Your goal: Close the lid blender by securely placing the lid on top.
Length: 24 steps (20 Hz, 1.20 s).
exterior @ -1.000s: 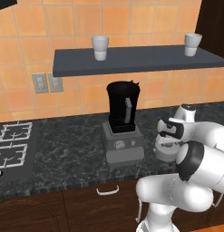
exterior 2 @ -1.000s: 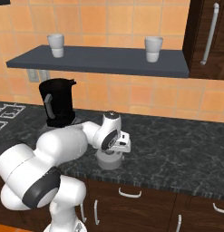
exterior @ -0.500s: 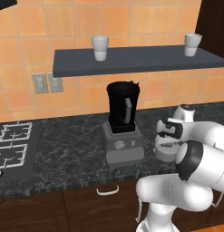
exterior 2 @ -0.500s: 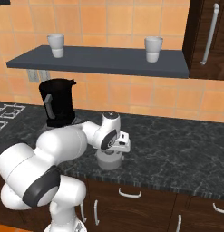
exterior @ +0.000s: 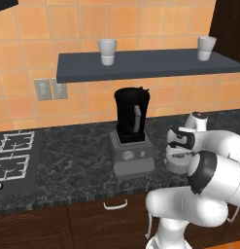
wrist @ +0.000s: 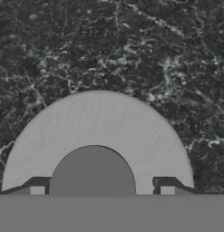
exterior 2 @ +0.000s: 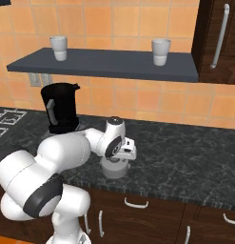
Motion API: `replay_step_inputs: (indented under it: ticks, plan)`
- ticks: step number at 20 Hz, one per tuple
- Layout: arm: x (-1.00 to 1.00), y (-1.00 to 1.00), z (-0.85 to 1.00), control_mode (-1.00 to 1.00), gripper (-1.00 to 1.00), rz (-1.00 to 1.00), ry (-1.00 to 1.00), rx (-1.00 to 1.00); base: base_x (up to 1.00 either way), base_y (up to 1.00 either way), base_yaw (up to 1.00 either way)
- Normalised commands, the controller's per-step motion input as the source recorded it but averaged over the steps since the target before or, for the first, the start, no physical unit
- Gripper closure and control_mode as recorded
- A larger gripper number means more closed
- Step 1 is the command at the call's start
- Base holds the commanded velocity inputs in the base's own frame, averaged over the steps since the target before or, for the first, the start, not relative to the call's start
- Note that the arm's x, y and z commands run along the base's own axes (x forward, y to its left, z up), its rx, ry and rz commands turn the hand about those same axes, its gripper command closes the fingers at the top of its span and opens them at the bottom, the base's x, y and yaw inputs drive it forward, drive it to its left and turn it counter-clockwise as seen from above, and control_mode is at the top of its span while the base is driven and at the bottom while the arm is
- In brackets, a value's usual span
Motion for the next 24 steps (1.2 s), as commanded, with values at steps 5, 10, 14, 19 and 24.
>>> replay_step_inputs:
  ticks: [5, 10, 14, 19, 24]
  plan:
    - [-0.17, 0.10, -0.22, -1.00, 1.00, 0.00, 0.00, 0.00, 0.00, 0.00, 0.00]
    - [-0.27, 0.10, -0.04, -1.00, 1.00, 0.00, 0.00, 0.00, 0.00, 0.00, 0.00]
    - [-0.28, 0.19, 0.03, -1.00, 1.00, 0.00, 0.00, 0.00, 0.00, 0.00, 0.00]
    - [-0.16, 0.00, 0.65, -1.00, 1.00, 0.00, -0.03, 0.02, 0.00, 0.00, 0.00]
    - [-0.13, 0.01, 0.99, -1.00, 1.00, 0.00, -0.02, 0.00, 0.00, 0.00, 0.00]
